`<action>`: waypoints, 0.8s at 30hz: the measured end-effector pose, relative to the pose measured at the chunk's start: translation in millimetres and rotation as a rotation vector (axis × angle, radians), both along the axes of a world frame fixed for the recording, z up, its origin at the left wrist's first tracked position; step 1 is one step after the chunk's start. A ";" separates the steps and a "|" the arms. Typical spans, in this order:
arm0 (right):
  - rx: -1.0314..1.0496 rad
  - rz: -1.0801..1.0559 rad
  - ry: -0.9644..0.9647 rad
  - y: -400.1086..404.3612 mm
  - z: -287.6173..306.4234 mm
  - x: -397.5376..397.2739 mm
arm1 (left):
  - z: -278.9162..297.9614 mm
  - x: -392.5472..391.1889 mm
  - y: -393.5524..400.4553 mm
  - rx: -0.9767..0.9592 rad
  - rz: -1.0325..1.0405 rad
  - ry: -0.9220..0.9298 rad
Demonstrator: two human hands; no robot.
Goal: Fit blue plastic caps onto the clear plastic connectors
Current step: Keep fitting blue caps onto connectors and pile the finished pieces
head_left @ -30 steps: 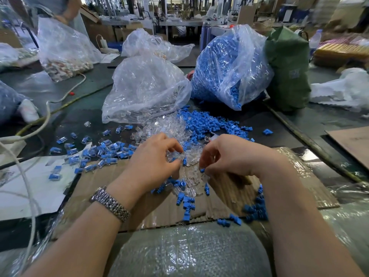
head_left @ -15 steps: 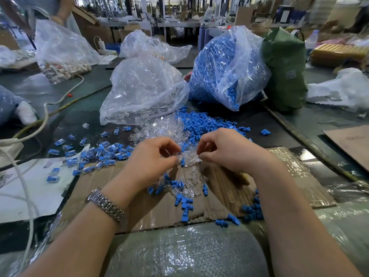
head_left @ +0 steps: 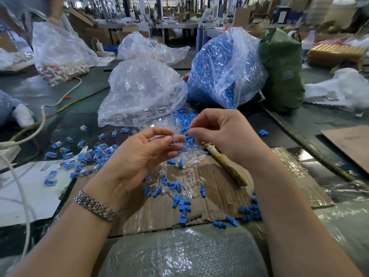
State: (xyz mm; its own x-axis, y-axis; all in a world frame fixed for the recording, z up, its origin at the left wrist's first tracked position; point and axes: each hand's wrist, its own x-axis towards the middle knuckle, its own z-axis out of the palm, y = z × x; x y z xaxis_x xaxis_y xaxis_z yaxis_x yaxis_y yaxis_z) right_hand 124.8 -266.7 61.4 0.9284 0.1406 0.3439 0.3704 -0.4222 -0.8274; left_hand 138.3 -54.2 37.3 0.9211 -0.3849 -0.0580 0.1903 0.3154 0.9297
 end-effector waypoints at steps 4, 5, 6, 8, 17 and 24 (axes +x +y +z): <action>-0.022 0.038 -0.051 4.4 -0.2 -1.9 | 1.8 -0.6 -1.0 -0.041 -0.007 0.051; -0.024 0.048 -0.066 6.1 -0.6 -2.4 | 2.4 -1.3 -1.2 -0.037 -0.020 0.050; -0.024 0.058 -0.077 7.6 -0.9 -2.8 | 2.8 -1.9 -1.4 -0.030 -0.034 0.044; -0.038 0.072 -0.100 10.2 -1.5 -3.1 | 2.4 -2.8 -2.1 -0.012 -0.052 0.027; -0.158 0.083 -0.164 12.0 -4.8 -1.3 | -0.1 -1.5 2.1 0.099 -0.005 -0.063; -0.207 0.105 -0.183 12.6 -4.0 -1.7 | -1.3 -2.1 2.2 0.143 0.028 -0.143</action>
